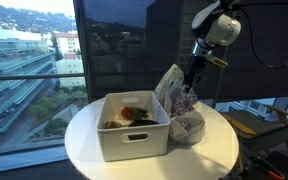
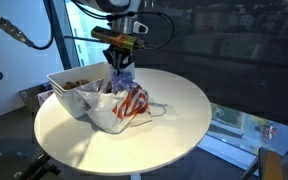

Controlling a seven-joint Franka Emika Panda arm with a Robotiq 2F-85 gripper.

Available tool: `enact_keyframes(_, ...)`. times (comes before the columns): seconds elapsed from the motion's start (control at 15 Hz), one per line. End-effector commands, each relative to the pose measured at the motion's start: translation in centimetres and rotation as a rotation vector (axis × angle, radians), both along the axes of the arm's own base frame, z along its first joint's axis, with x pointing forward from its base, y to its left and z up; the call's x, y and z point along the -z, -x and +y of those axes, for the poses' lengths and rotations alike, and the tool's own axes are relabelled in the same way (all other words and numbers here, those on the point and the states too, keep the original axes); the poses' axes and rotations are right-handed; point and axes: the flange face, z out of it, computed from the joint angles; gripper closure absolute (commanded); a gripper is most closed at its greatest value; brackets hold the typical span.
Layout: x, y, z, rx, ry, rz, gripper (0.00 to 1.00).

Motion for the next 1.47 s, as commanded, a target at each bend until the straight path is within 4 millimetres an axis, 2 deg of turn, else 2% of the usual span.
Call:
enact_keyframes(0.0,-0.1,1.0,2.7,-0.144,-0.038,0.055,0.92)
enact_keyframes(0.2,1.4,-0.4,3.3,-0.164,-0.013,0.072,0.90)
enact_keyframes(0.4,3.2,-1.7,3.9,-0.185,-0.002,0.042,0.95)
enact_keyframes(0.47,3.6,-2.2,4.0,-0.184,0.015,0.030,0.92)
enact_keyframes(0.53,3.9,-2.5,3.9,-0.181,0.027,0.020,0.68)
enact_keyframes(0.67,4.0,-2.9,3.7,-0.184,0.051,-0.009,0.65)
enact_keyframes(0.8,3.1,-2.6,3.8,-0.188,0.079,-0.024,0.50)
enact_keyframes(1.07,-0.1,-0.2,4.6,-0.217,0.145,0.059,0.21)
enact_keyframes(1.27,-1.5,1.5,7.9,-0.338,0.137,0.154,0.00)
enact_keyframes(1.4,-1.2,1.9,11.3,-0.409,0.186,0.184,0.00)
